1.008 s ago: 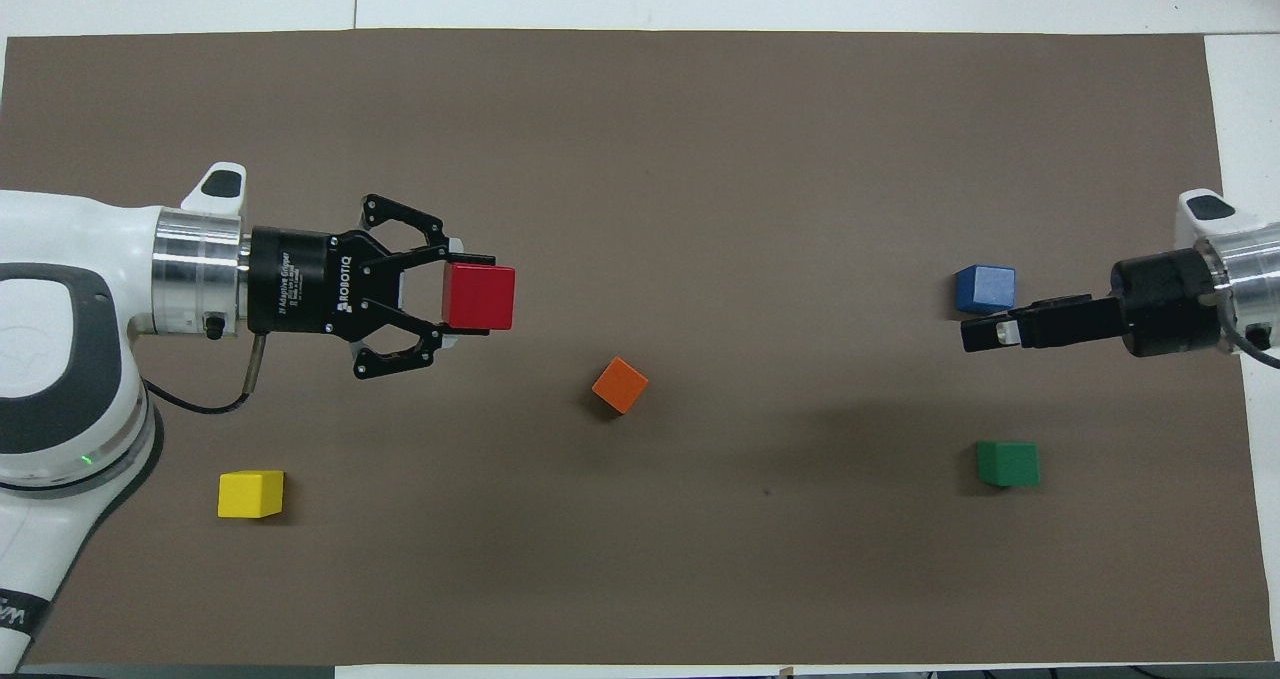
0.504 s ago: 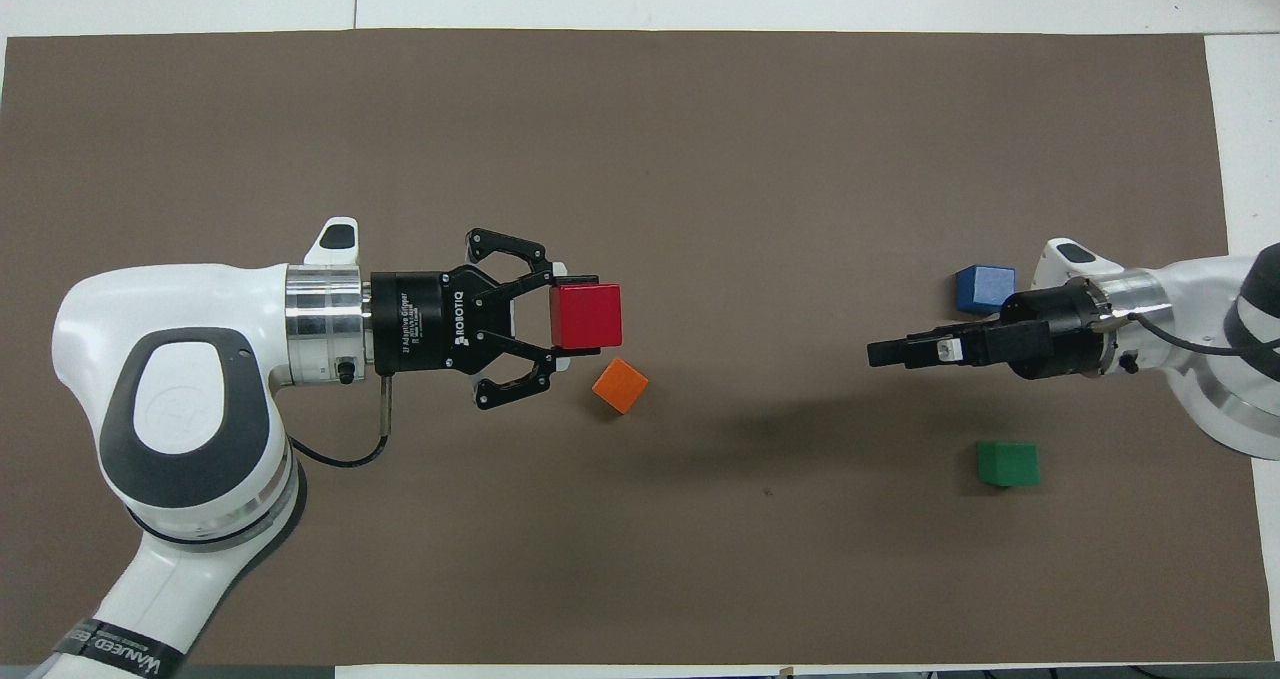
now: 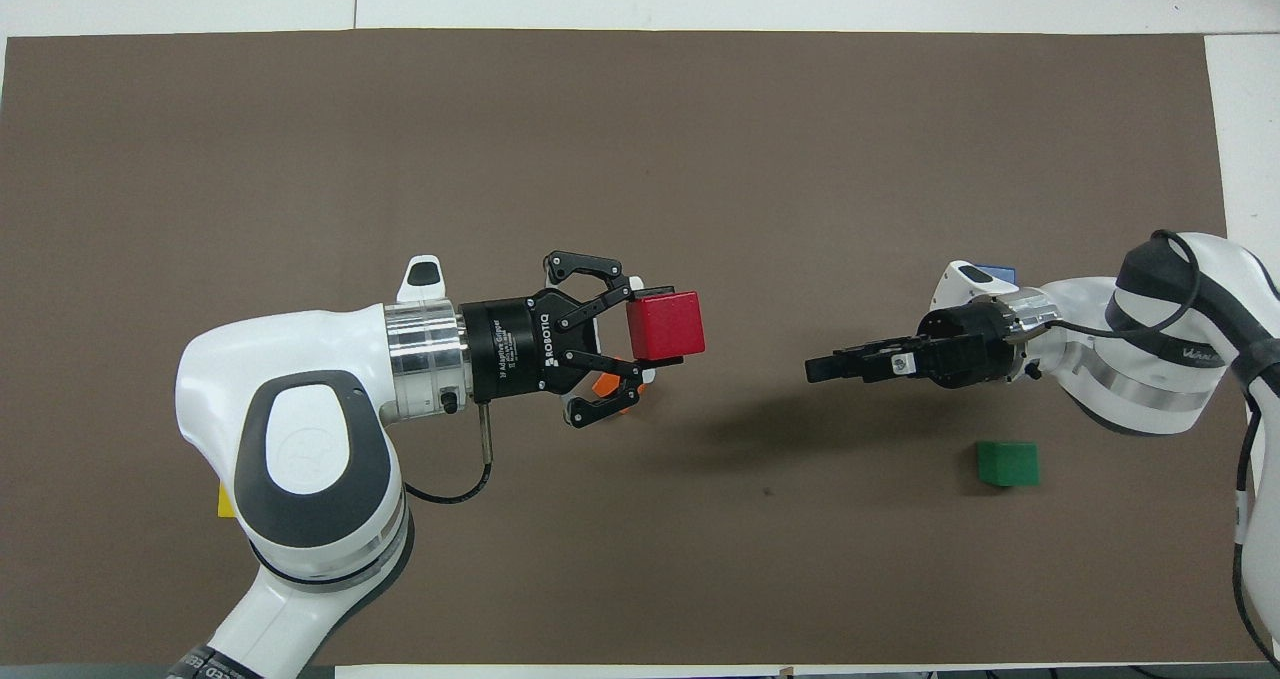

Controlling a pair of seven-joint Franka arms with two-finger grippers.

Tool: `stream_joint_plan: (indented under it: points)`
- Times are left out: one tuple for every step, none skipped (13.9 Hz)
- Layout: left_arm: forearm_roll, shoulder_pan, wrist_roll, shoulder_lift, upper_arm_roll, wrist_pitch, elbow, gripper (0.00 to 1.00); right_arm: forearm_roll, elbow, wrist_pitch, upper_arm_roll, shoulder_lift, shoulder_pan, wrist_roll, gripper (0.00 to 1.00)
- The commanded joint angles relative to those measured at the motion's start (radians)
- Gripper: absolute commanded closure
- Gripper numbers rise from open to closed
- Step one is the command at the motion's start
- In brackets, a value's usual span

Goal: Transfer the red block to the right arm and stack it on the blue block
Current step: 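Carry the red cube toward center while the right gripper approaches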

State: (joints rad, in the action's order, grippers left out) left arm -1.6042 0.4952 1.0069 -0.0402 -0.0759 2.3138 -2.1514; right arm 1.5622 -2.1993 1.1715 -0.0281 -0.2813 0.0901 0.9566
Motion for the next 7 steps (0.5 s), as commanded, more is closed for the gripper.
stream_joint_plan:
  points:
    - [-0.055, 0.060, 0.009, 0.010, 0.013, 0.082, 0.001, 1.00, 0.052, -0.030, -0.029, -0.001, -0.006, -0.010, 0.025, 0.00]
    - [-0.075, 0.077, 0.009, 0.011, 0.013, 0.113, 0.002, 1.00, 0.055, -0.030, -0.029, -0.001, -0.006, -0.012, 0.027, 0.00]
    - [-0.085, 0.094, 0.009, 0.011, 0.011, 0.133, 0.004, 1.00, 0.067, -0.031, -0.030, -0.003, -0.015, -0.032, 0.031, 0.00]
    - [-0.085, 0.098, 0.009, 0.013, 0.010, 0.142, 0.005, 1.00, 0.099, -0.031, -0.038, -0.001, -0.030, -0.042, 0.046, 0.00]
    - [-0.086, 0.105, 0.009, 0.013, 0.010, 0.147, 0.005, 1.00, 0.110, -0.031, -0.036, -0.001, -0.032, -0.053, 0.053, 0.00]
    - [-0.086, 0.115, 0.007, 0.013, 0.010, 0.148, 0.005, 1.00, 0.116, -0.031, -0.032, -0.001, -0.033, -0.074, 0.056, 0.00]
    - [-0.089, 0.118, 0.007, 0.013, 0.008, 0.148, 0.008, 1.00, 0.137, -0.033, -0.024, -0.001, -0.032, -0.082, 0.057, 0.00]
